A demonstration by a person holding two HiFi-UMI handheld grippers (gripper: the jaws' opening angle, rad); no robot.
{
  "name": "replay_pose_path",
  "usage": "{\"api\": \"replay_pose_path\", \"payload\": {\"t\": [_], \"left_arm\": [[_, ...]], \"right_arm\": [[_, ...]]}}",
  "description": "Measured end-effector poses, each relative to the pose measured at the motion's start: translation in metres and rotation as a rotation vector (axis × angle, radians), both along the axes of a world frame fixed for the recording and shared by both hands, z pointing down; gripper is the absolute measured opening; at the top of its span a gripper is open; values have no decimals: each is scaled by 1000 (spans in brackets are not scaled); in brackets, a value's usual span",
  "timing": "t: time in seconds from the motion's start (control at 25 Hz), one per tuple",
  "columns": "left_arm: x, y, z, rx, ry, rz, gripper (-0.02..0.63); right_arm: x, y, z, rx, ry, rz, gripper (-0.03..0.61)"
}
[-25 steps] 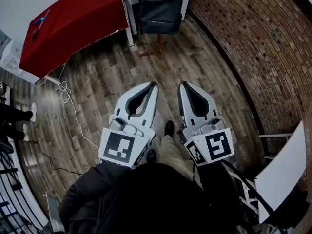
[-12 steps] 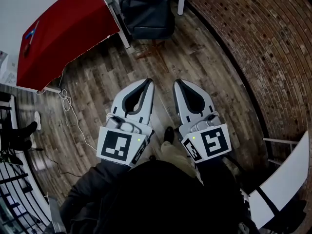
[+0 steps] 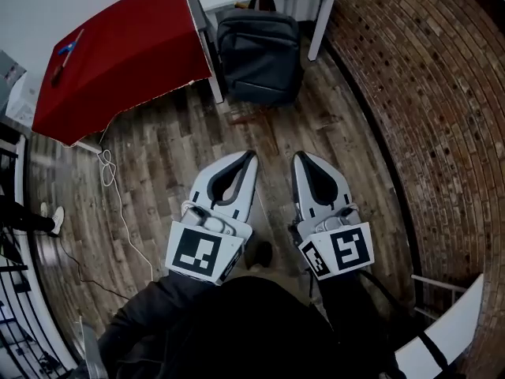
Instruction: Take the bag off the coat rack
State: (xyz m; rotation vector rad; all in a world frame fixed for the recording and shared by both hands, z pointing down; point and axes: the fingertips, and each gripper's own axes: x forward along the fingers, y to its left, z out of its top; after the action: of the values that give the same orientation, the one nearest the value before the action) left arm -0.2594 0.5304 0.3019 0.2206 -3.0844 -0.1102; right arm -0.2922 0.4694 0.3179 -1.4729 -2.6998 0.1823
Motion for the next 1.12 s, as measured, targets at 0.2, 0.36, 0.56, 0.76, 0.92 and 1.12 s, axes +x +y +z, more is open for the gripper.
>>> {"api": "replay_pose_path", "payload": {"t": [0.2,0.36,0.56,0.76,0.92,1.12], "left_arm": [[-46,44,11,36,-10,-20,9],[-94,78,14,69,-16,-17,9],[-147,120,17,45,-5,10,9],[-191,158,12,46,-14,28,9],[-217,188,8,48,-25,38,9],[-240,207,-1,45,-47,58,9]], "right_arm": [[-47,41,8,31,-9,-8,5],[-92,74,12,46,-8,-3,5],[-146,115,12,41,2,20,5],[-191,154,9,57,-3,29,5],[-220,181,1,51,-20,41,5],[-244,196,-11,38,-47,72,5]]}}
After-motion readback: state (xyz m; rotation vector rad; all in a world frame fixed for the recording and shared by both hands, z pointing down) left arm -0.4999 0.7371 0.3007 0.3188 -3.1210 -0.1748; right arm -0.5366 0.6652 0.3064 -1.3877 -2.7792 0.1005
